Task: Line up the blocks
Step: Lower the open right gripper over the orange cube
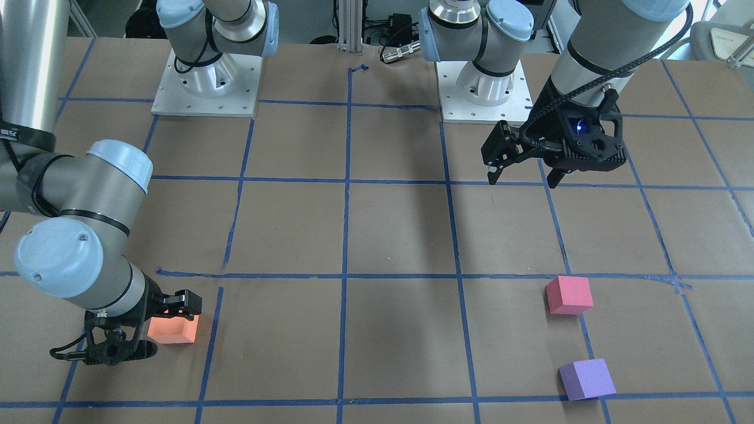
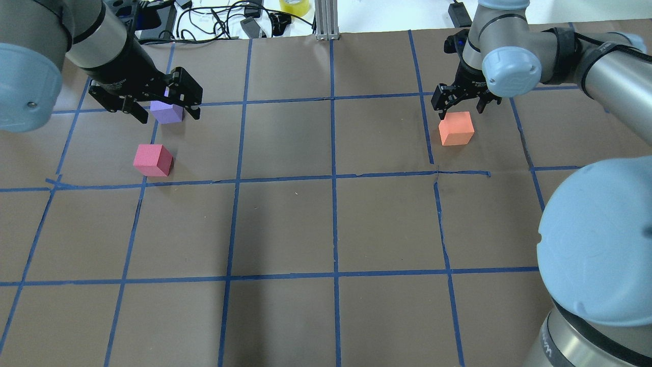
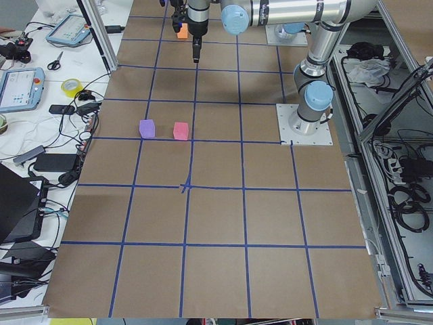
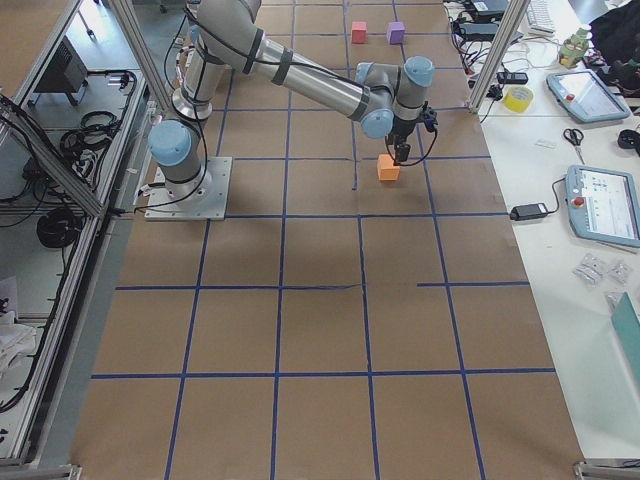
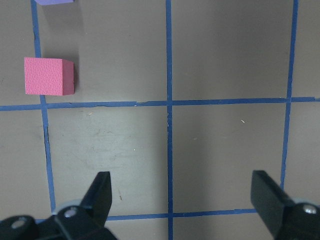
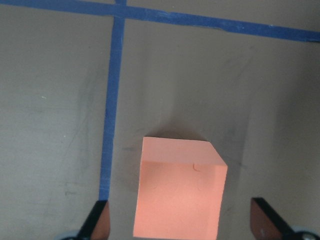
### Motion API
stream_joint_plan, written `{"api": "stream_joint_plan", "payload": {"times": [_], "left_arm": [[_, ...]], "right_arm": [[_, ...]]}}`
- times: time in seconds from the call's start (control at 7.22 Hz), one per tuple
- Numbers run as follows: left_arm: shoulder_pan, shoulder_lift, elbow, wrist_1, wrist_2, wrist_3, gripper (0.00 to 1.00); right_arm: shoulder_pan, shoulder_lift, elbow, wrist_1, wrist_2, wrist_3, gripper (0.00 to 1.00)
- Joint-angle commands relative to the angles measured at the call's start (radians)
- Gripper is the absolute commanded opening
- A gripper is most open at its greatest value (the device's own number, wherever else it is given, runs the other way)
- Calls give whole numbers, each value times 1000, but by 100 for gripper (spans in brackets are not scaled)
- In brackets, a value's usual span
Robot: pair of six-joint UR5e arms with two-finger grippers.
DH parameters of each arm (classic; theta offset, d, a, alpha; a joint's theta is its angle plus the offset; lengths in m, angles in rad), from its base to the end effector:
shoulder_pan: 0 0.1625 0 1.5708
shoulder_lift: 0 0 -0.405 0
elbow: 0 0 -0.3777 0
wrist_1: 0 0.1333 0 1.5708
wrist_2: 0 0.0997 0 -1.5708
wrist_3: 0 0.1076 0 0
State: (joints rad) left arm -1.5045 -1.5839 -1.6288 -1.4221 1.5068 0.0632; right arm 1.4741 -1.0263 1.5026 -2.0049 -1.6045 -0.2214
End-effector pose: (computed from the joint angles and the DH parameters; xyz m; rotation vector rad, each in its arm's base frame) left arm -0.1074 -0.4980 0.4413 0.0009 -3.0802 0.1257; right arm 0.0672 -0.6500 0.2241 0.1951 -3.1080 -0.0732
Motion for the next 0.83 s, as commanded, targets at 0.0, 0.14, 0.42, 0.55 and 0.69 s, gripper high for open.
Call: {"api": "stream_joint_plan", "payload": {"times": [0.0, 0.14, 0.42, 0.55, 0.69], "left_arm": [[0, -2, -8, 3, 0, 1, 100], [0, -2, -8, 2, 1, 1, 100], [0, -2, -14, 2, 1, 12, 100], [0, -2, -11, 5, 1, 12, 100], [0, -2, -13, 5, 1, 12, 100]], "right_arm": [[-17, 15, 28, -35, 3, -19, 100], [-17, 17, 39, -50, 5, -16, 99], [-17, 34, 39, -58, 27, -1, 98], [-17, 38, 39, -58, 29, 25, 97], [-17, 38, 39, -58, 29, 33, 96]]}}
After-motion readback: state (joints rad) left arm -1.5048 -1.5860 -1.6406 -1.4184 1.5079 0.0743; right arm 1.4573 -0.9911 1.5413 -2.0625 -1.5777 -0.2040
